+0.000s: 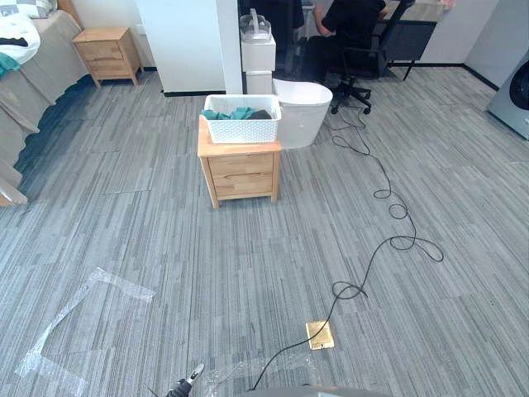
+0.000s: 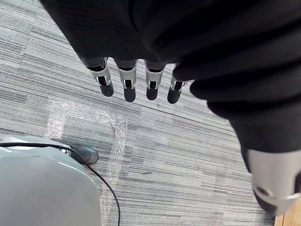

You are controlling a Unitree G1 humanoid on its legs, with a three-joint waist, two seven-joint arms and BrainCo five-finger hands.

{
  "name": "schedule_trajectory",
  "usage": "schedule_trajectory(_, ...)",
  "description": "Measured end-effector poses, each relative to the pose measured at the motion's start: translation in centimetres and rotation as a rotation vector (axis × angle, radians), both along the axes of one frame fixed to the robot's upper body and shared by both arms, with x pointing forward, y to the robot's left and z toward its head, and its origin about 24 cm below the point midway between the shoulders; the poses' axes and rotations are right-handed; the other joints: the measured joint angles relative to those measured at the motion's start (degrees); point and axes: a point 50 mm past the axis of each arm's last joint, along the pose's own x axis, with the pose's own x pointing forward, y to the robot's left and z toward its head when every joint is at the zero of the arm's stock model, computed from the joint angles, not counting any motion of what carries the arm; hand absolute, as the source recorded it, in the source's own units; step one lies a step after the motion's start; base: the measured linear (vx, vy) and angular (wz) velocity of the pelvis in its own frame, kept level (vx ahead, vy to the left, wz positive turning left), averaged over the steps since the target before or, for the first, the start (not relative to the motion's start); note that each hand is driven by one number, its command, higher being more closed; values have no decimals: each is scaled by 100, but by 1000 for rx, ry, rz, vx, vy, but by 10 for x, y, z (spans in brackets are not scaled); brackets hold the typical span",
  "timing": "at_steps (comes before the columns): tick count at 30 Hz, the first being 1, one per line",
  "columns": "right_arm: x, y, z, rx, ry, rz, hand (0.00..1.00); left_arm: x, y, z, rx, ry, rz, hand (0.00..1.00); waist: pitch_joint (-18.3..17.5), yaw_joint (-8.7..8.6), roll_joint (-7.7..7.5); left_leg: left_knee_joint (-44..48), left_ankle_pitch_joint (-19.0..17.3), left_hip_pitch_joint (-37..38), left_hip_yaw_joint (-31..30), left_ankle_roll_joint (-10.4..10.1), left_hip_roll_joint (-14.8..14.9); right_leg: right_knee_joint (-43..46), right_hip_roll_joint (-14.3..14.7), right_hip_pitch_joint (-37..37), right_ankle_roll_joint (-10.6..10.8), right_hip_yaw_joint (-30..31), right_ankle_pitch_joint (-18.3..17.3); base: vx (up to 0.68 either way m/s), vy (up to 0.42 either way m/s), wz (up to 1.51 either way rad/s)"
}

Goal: Pick up the laundry basket with both hands and put the clothes into the washing machine.

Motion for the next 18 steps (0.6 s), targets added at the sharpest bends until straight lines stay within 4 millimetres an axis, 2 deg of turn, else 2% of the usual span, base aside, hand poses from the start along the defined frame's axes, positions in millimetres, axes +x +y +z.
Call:
schedule_trajectory(1, -1, -2, 0, 0, -6, -22, 0, 2, -1, 0, -1, -3, -4, 0, 41, -13, 35, 237, -196, -22, -63, 115, -81, 691, -143, -162, 258, -105, -318, 45, 80, 35)
schedule_trajectory(2, 5, -8, 3, -13, -36, -35, 0, 6, -2, 0, -5, -14, -14, 0, 153, -1, 71, 346, -313, 30, -142, 241, -156, 2046, -284, -671, 196, -160, -512, 34, 94, 34)
schedule_trajectory(3, 9, -8, 4, -15, -58, -37, 0, 7, -3, 0, -5, -15, -15, 0, 218, -18, 89, 362, -351, 92, -172, 293, -215, 2912, -389, -1061, 104, -204, -498, 45, 90, 35)
schedule_trajectory(4, 18, -6, 7, -9, -104, -44, 0, 6, -2, 1, -1, -12, -24, 0, 372, -110, 46, 385, -448, 333, -262, 452, -329, 4236, -566, -1618, -63, -230, -478, 170, 84, 41)
schedule_trajectory(5, 22, -4, 7, 0, -124, -51, 0, 4, 1, 1, 5, -4, -23, 0, 490, -150, -37, 401, -538, 626, -297, 576, -348, 4785, -558, -1845, -67, -271, -652, 228, 72, 32)
schedule_trajectory(6, 22, -3, 7, 5, -123, -52, 0, 3, 2, 1, 6, -2, -18, 0, 500, -129, -62, 394, -602, 726, -304, 578, -342, 4834, -496, -1963, -108, -322, -725, 267, 68, 14)
schedule_trajectory(8, 19, 0, 6, 21, -126, -68, 0, 6, 4, 2, 10, -10, -15, 0, 521, -185, -101, 420, -790, 869, -413, 589, -281, 4214, -264, -2220, -99, -637, -796, 242, 62, 21)
schedule_trajectory(9, 17, 2, 6, 30, -126, -100, 0, 14, 4, 3, 12, -29, -23, 0, 531, -304, -109, 427, -907, 880, -581, 585, -220, 3112, -140, -2269, -67, -941, -678, 379, 42, 69)
schedule_trajectory(10, 13, 5, 4, 42, -113, -133, 0, 26, 3, 5, 11, -59, -33, 0, 567, -368, -158, 324, -971, 992, -781, 575, -211, 1711, -51, -2236, -69, -1206, -207, 570, 14, 78)
schedule_trajectory(11, 10, 7, 3, 49, -105, -155, 0, 33, 2, 6, 10, -78, -39, 0, 612, -391, -172, 207, -1001, 1129, -864, 520, -221, 1094, -8, -2173, -69, -1261, 45, 659, -42, 77)
schedule_trajectory(12, 3, 11, 1, 64, -79, -193, 0, 43, 1, 8, 7, -108, -46, 0, 729, -393, -305, 53, -1053, 1363, -1022, 407, -224, 415, 79, -2136, -38, -1178, 357, 729, -106, 72)
schedule_trajectory(13, -3, 15, -1, 79, -61, -233, 0, 46, -1, 9, -3, -121, -61, 0, 782, -449, -261, 73, -1272, 1609, -1196, 339, -34, 521, 210, -2117, -309, -988, 698, 639, -119, 76)
schedule_trajectory(14, -11, 12, -1, 76, -43, -262, 0, 44, -3, 8, -8, -115, -70, 0, 749, -488, -155, 151, -1377, 1678, -1277, 199, 143, 679, 346, -2101, -477, -986, 834, 751, -122, 82)
schedule_trajectory(15, -18, 14, -2, 82, -25, -299, 0, 42, -6, 7, -20, -117, -64, 0, 705, -514, -148, 684, -1451, 1629, -1319, 62, 266, 1003, 419, -2078, -934, -1025, 1117, 846, -132, 60)
schedule_trajectory(16, -20, 12, -2, 85, -25, -340, 0, 51, -13, 9, -41, -148, -59, 0, 746, -487, -30, 1621, -1424, 1385, -1191, -187, 408, 1279, 549, -1932, -1138, -1156, 847, 1022, -168, 45)
schedule_trajectory(17, -18, 9, -1, 78, -35, -352, 0, 53, -15, 9, -51, -163, -35, 0, 779, -465, 41, 2568, -1166, 1075, -1058, -594, 434, 1287, 658, -1663, -1178, -1220, 623, 834, -161, 15)
schedule_trajectory(18, -15, 3, 1, 63, -56, -352, 0, 55, -18, 10, -61, -176, -6, 0, 796, -467, 122, 3715, -582, 674, -929, -921, 497, 1164, 784, -1315, -1169, -1220, 436, 812, -121, -8)
